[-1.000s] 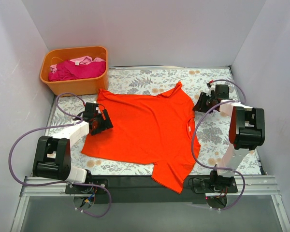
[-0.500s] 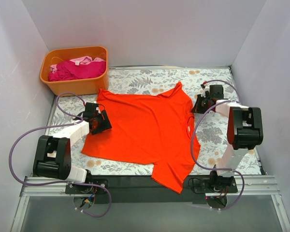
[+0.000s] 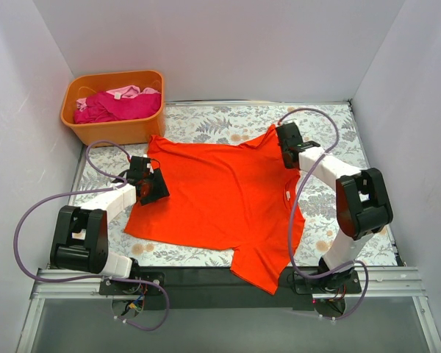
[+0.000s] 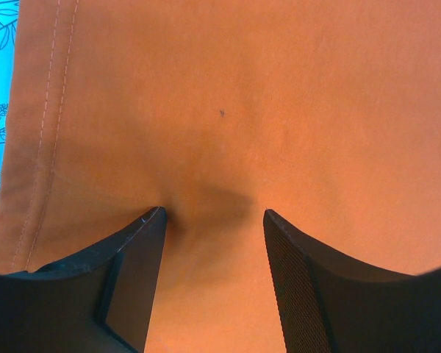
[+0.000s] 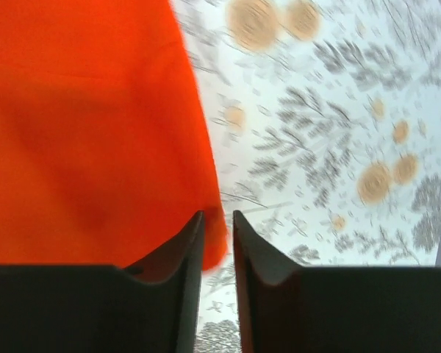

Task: Fold and stack the t-shirts
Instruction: Flatten the tshirt out

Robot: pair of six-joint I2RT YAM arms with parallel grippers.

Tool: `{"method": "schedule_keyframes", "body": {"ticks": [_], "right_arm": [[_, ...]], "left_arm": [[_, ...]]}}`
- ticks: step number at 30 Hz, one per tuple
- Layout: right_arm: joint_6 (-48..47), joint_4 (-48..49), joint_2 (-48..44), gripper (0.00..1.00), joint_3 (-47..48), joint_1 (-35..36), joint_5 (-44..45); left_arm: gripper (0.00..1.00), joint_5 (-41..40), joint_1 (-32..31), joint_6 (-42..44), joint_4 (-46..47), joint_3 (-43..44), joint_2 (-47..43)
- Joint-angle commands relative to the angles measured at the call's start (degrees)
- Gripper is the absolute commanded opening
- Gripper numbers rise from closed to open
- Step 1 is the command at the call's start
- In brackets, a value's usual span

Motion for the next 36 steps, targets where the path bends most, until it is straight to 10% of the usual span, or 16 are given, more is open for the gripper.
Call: {"method": "schedule_keyframes", "body": {"ticks": [1, 16, 36], "right_arm": [[3.14, -3.52, -3.75, 0.30, -2.37, -8.80, 5.84], [13.25, 10.01, -9.67, 0.33, -13.19, -12.61, -35.91], [11.24, 16.35, 10.98, 0.31, -1.08, -27.38, -34.79]], "left_arm": [[0.52, 0.67, -0.45, 0.17, -2.04, -0.55, -0.04], [0.56, -4.51, 0.86, -3.60, -2.21, 1.92, -2.07], [0.45, 5.68, 1.39, -16.69, -8.37, -1.60, 1.37]]}}
